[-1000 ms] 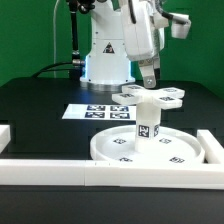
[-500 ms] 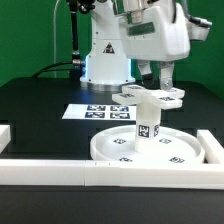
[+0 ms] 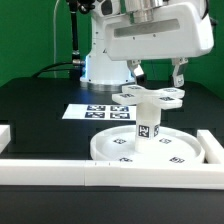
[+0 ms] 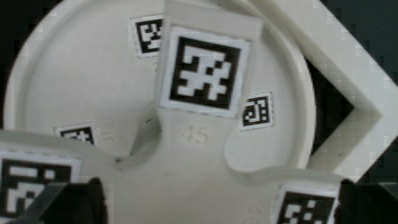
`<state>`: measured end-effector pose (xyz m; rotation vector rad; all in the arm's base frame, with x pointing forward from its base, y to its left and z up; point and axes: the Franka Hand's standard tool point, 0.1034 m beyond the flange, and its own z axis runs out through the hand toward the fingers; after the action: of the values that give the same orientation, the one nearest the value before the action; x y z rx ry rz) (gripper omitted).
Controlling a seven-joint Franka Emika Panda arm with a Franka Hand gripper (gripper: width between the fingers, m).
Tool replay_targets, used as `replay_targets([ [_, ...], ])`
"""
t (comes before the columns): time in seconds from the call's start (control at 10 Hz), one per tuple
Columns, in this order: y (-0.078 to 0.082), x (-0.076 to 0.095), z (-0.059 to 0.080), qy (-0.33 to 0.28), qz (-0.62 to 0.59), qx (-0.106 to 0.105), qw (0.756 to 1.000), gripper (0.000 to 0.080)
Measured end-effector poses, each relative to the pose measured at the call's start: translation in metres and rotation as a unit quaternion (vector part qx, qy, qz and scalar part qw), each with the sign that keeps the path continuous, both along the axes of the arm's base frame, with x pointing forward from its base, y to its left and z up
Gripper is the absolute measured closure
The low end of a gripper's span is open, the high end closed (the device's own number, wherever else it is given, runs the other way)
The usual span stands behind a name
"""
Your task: Assemble round table
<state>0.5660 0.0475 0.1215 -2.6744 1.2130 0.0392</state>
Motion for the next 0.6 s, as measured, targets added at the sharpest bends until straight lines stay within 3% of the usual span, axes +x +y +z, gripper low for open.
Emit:
replay_targets([
  [0.4,0.0042,-0.0020,0.0046,-0.032,0.191,-0.032,0.980,0.0151],
  [0.6,0.0067,-0.0021,0.0063,-0.048,0.303,-0.046,0.951,0.0151],
])
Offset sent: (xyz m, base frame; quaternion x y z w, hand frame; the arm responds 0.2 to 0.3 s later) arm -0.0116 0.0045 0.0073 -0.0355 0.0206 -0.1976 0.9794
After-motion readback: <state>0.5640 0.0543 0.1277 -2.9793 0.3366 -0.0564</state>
